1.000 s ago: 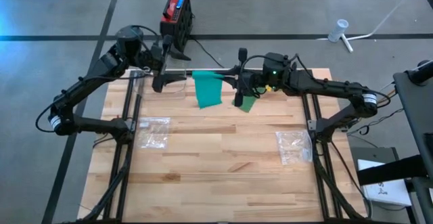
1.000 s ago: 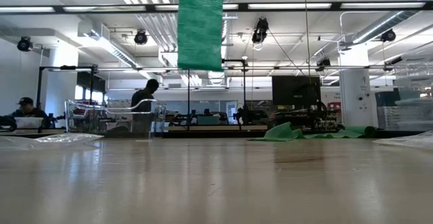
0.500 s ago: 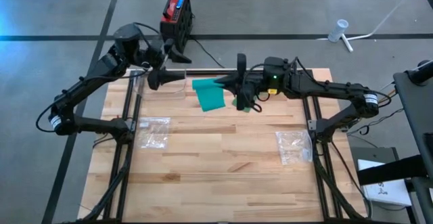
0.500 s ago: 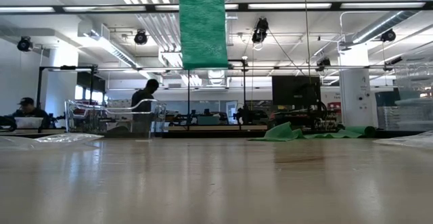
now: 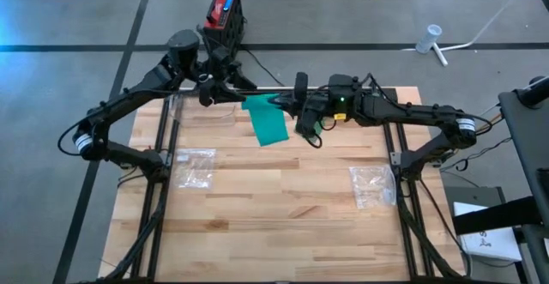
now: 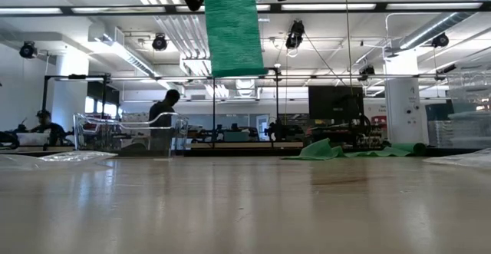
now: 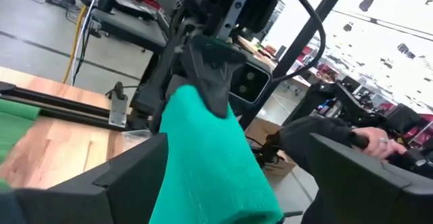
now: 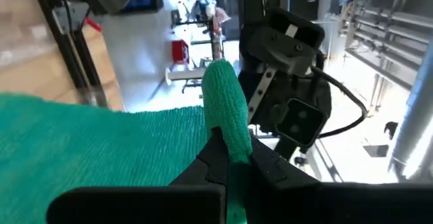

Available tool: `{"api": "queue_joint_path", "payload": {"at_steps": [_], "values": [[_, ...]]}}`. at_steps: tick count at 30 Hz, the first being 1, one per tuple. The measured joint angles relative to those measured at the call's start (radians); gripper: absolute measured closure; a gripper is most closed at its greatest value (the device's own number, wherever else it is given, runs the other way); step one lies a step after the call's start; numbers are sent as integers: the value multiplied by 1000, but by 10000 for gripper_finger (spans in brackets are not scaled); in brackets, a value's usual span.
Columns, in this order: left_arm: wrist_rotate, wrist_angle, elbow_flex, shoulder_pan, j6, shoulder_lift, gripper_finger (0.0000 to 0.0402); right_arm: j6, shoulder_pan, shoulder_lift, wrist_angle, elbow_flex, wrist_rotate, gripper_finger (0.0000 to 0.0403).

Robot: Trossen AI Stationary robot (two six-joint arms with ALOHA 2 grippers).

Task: Roll bandage
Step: Roll the blue bandage

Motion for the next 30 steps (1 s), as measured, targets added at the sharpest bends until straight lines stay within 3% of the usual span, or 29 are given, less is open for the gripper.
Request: {"api": "queue_joint_path", "payload": {"at_steps": [8, 17, 24, 30], "values": [[2, 8, 0, -1, 3, 29, 67, -74, -2, 4, 3, -1, 41, 394], [44, 1, 0, -2, 48, 54, 118, -86, -27, 4, 4, -1, 41, 394], [38, 1, 0, -5, 68, 54, 200, -123, -31, 4, 5, -1, 34, 394], [32, -3, 0, -5, 122, 54, 316, -80, -30, 4, 6, -1, 32, 382]]}}
